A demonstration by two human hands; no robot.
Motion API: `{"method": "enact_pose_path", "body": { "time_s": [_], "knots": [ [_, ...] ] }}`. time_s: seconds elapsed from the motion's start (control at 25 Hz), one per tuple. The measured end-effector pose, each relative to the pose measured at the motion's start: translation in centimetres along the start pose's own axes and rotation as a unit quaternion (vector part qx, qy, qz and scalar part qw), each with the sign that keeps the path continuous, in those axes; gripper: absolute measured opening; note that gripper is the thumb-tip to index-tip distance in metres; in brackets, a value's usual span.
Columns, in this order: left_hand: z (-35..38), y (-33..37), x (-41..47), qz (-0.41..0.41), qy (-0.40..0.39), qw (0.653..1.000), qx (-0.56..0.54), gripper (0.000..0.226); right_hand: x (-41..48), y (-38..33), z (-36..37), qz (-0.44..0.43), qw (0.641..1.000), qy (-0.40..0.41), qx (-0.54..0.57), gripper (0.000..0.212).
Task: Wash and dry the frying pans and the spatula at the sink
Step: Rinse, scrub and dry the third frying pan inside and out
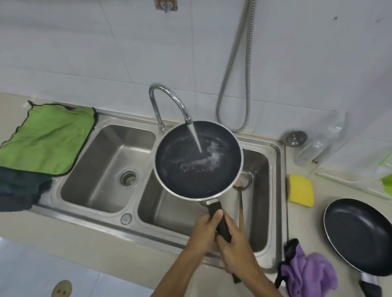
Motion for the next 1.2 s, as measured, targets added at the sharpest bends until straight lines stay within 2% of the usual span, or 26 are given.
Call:
{"method": "enact_pose_path", "body": {
  "time_s": [0.16, 0.28, 0.4, 0.48, 0.56, 0.68, 0.76, 0.88, 0.96, 1.08, 1.16, 1.2],
  "knots": [
    [2.8, 0.7, 1.6, -0.002, -0.024, 1.000, 0.004, 0.038, 0.0, 0.4, -2.7, 0.024, 0.998, 0.049, -0.016, 0.057],
    [1.2, 1.9, 1.7, 0.017, -0.041, 0.999, 0.006, 0.041, 1.1, -0.3, -1.2, 0.012, 0.999, 0.040, -0.002, 0.053],
    [-3.7, 1.0, 1.1, 0.010, 0.000, 1.000, -0.001, 0.050, 1.8, 0.1, 0.4, 0.007, 0.999, 0.049, 0.020, 0.053],
    [-9.3, 0.6, 1.0, -0.001, 0.090, 0.996, -0.022, 0.056, 2.6, 0.7, 0.4, 0.022, 0.997, 0.059, 0.035, 0.054],
    [-14.9, 1.8, 2.2, 0.005, 0.164, 0.986, -0.037, 0.051, 3.3, 1.4, 0.5, 0.041, 0.995, 0.064, 0.058, 0.054],
    [-19.8, 6.2, 6.5, 0.024, 0.160, 0.987, -0.017, 0.043, 3.4, 1.2, 0.8, 0.041, 0.996, 0.069, 0.049, 0.061],
    [-21.9, 8.1, 9.5, 0.014, 0.159, 0.987, -0.016, 0.052, 3.4, 1.0, 0.9, 0.036, 0.995, 0.082, 0.031, 0.065],
    [-23.7, 9.7, 12.7, -0.009, 0.152, 0.987, -0.058, 0.067, 3.2, 0.6, 0.5, 0.028, 0.993, 0.115, -0.015, 0.071],
    [-24.0, 11.0, 14.8, -0.018, 0.145, 0.980, -0.136, 0.070, 3.0, 0.2, 0.2, 0.024, 0.991, 0.122, -0.038, 0.078],
    [-24.3, 12.6, 15.8, -0.011, 0.179, 0.955, -0.234, 0.057, 2.5, 0.8, -0.2, 0.039, 0.990, 0.125, -0.045, 0.085],
    [-24.4, 14.4, 15.9, 0.030, 0.199, 0.949, -0.241, 0.033, 2.4, 1.3, -0.3, 0.045, 0.990, 0.125, -0.051, 0.084],
    [-24.0, 15.9, 16.3, 0.053, 0.180, 0.951, -0.246, 0.019, 2.3, 1.6, -0.3, 0.048, 0.989, 0.125, -0.058, 0.084]
  ]
}}
Point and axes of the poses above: each hand's wrist, its own x-axis towards the middle knuckle, its own z-axis out of the palm, y = z × x, the point moved 9 cm from there along x, towards the middle knuckle, and after that the axes turned 6 degrees about -y, right-handed, at the moved point
